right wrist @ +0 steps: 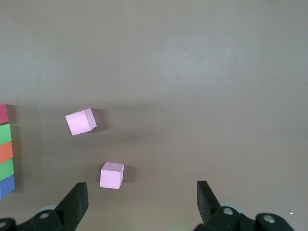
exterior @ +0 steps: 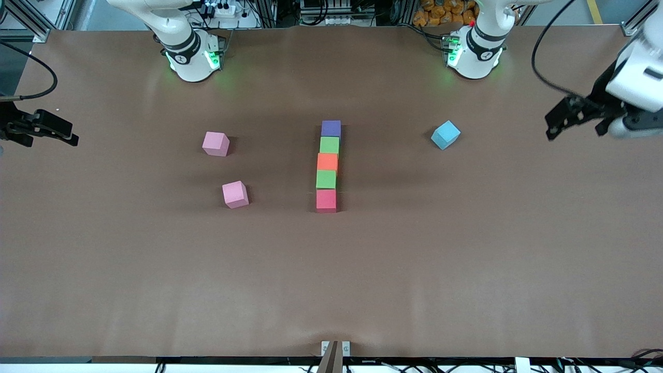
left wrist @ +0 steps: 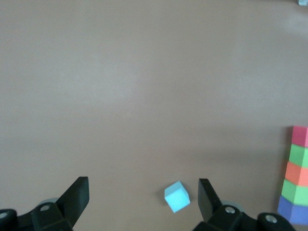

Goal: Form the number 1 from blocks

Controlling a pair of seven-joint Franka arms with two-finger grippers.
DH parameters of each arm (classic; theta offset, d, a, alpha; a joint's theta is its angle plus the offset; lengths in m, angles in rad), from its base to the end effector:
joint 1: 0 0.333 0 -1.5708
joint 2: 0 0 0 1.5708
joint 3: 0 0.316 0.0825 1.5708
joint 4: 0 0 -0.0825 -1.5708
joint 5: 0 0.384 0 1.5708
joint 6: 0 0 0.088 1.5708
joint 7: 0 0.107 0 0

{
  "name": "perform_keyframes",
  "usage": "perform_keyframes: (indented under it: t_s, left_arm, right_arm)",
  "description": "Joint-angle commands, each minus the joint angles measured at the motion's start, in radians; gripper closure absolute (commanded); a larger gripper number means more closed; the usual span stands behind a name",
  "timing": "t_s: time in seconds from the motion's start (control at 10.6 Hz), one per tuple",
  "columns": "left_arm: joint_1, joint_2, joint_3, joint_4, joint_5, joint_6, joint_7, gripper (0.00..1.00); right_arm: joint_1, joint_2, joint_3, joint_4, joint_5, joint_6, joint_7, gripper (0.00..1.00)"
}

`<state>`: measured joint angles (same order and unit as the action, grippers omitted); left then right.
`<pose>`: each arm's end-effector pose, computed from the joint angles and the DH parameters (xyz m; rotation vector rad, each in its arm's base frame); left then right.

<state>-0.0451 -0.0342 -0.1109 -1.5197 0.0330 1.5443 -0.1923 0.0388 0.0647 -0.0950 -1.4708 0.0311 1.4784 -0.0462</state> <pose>0.5352 -0.0818 0.6649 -3.1134 -0.0593 -0.0998 0.5647 -0.0263 0.6273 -3.1126 0.0124 0.0863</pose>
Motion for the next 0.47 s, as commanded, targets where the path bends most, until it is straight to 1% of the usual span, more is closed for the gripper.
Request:
perform_keyframes:
  t_s: [0.0, 0.38]
  left_arm:
    - [-0.009, 0.011, 0.002, 0.073, -0.031, -0.125, 0.060, 0.00]
    - [-0.006, 0.013, 0.008, 0.081, -0.024, -0.138, 0.103, 0.00]
  right_arm:
    - [-0.013, 0.014, 0.011, 0.027, -0.017, -0.009, -0.001, 0.00]
    - [-0.011, 0.014, 0.011, 0.027, -0.019, -0.007, 0.000, 0.00]
